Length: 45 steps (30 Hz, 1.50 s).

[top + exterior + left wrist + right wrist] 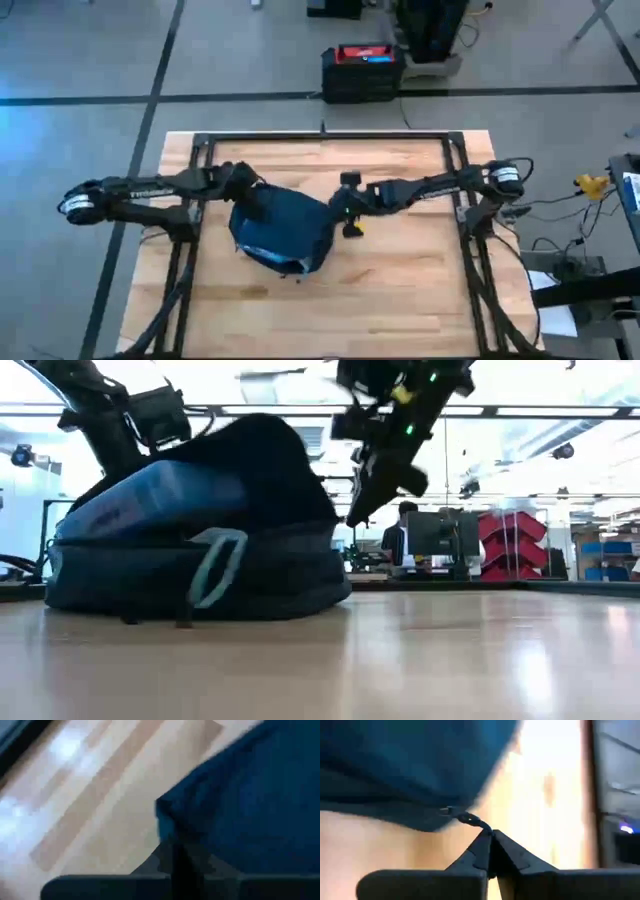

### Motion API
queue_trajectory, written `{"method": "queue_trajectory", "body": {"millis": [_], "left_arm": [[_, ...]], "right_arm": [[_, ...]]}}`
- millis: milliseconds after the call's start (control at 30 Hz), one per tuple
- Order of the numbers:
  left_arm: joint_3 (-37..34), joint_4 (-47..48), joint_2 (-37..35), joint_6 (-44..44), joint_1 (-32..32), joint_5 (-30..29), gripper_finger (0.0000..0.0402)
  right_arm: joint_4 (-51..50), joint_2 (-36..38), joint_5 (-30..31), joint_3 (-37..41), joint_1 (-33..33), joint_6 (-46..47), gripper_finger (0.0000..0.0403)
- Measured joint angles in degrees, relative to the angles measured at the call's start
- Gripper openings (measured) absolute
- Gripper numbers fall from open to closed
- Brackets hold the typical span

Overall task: Unpack backpack
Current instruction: Close the dark blue backpack

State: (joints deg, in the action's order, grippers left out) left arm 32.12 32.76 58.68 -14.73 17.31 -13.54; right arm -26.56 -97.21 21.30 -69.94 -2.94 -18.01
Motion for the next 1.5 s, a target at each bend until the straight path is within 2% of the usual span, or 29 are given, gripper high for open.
{"method": "queue_trajectory", "body": {"millis": [200, 333, 433, 567, 733, 900, 1033, 1167, 1233, 1333, 1400, 1500], "left_arm": [[2.9, 0.1, -4.4, -3.4, -8.9, 3.4, 0.0000], [6.7, -1.7, -6.7, 2.3, -11.8, 1.7, 0.0000], [7.6, -7.7, -6.7, 7.6, -10.4, -1.5, 0.0001], [8.4, -12.4, -3.8, 11.9, -6.0, 0.7, 0.0013], [8.5, -10.1, 0.3, 12.7, -2.4, 1.0, 0.0038], [8.3, -6.7, 3.2, 12.8, -1.9, 0.4, 0.0060], [8.9, -2.9, 3.3, 12.8, -1.9, -1.3, 0.0080], [12.7, -0.9, 0.8, 13.4, -2.0, -2.3, 0.0105], [13.4, -5.2, -0.5, 15.5, -2.2, 0.6, 0.0116], [11.9, -17.7, -1.0, 19.8, -2.9, 13.5, 0.0130], [9.7, -25.1, 0.4, 22.5, -4.2, 19.6, 0.0137], [6.5, -34.2, 4.2, 27.7, -6.4, 18.9, 0.0146]], "right_arm": [[5.0, 0.0, 0.6, 0.4, -5.9, -6.6, 0.0000], [8.0, 0.0, 0.9, 0.4, -6.6, -10.5, 0.0000], [8.6, 0.2, 0.8, 0.3, -6.1, -12.4, 0.0000], [8.4, 1.4, 0.9, 0.2, -5.8, -12.7, 0.0000], [5.3, 2.4, 1.2, 0.3, -6.0, -11.2, 0.0000], [2.0, 3.0, 1.3, 1.2, -5.7, -9.2, 0.0000], [1.5, 4.2, 1.3, 2.9, -4.7, -8.2, 0.0000], [1.4, 6.2, 1.3, 4.6, -4.2, -6.5, 0.0000], [1.6, 7.2, 1.2, 5.5, -4.0, -5.6, 0.0000], [1.6, 8.2, 1.3, 6.7, -3.9, -4.9, 0.0000], [1.5, 9.2, 1.3, 7.7, -3.9, -4.3, 0.0000], [1.5, 10.1, 1.3, 8.5, -3.8, -4.4, 0.0000]]}}
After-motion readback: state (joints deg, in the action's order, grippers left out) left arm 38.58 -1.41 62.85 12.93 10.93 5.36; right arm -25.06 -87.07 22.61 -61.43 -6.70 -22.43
